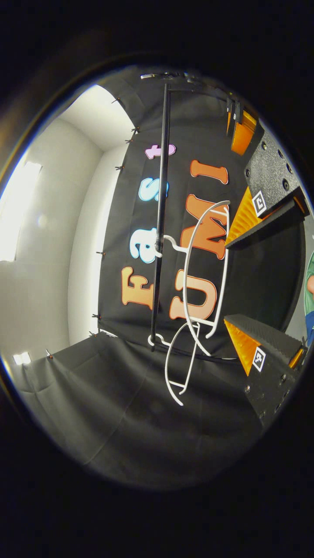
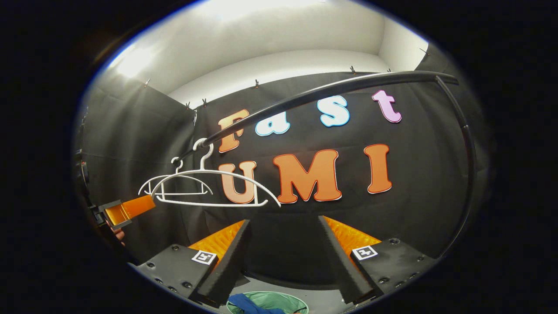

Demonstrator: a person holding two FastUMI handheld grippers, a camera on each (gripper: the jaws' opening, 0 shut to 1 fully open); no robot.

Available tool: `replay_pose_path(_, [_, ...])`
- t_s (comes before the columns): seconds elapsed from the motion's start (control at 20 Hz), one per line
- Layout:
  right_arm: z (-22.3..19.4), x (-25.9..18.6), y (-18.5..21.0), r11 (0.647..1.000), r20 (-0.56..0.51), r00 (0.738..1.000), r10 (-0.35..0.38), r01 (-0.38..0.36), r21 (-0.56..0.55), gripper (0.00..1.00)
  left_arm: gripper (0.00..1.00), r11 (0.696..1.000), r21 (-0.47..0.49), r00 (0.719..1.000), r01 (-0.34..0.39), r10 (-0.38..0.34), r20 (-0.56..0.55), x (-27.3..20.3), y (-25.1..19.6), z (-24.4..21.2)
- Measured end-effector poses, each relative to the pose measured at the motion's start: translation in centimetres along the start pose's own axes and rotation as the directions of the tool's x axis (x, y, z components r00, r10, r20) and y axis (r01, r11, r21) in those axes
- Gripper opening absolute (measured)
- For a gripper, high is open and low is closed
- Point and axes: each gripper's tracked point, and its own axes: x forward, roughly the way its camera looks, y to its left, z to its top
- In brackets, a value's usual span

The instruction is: Grasp the clothes on the hanger with both hands and then place them into the laundry hamper below.

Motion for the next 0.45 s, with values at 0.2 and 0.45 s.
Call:
replay_pose_path(0.2, [0.12, 0.19, -0.28, 1.000, 0.006, 1.000, -0.005, 0.005, -0.004, 0.98, 0.89, 1.000, 0.010, 1.000, -0.004, 0.004, -0.007, 0.22, 0.00, -0.24])
replay_pose_path(0.45, [-0.10, 0.29, -0.64, 1.000, 0.001, 1.000, -0.008, 0.008, 0.001, 0.98, 0.89, 1.000, 0.003, 1.000, 0.011, -0.011, -0.012, 0.26, -0.63, -0.52])
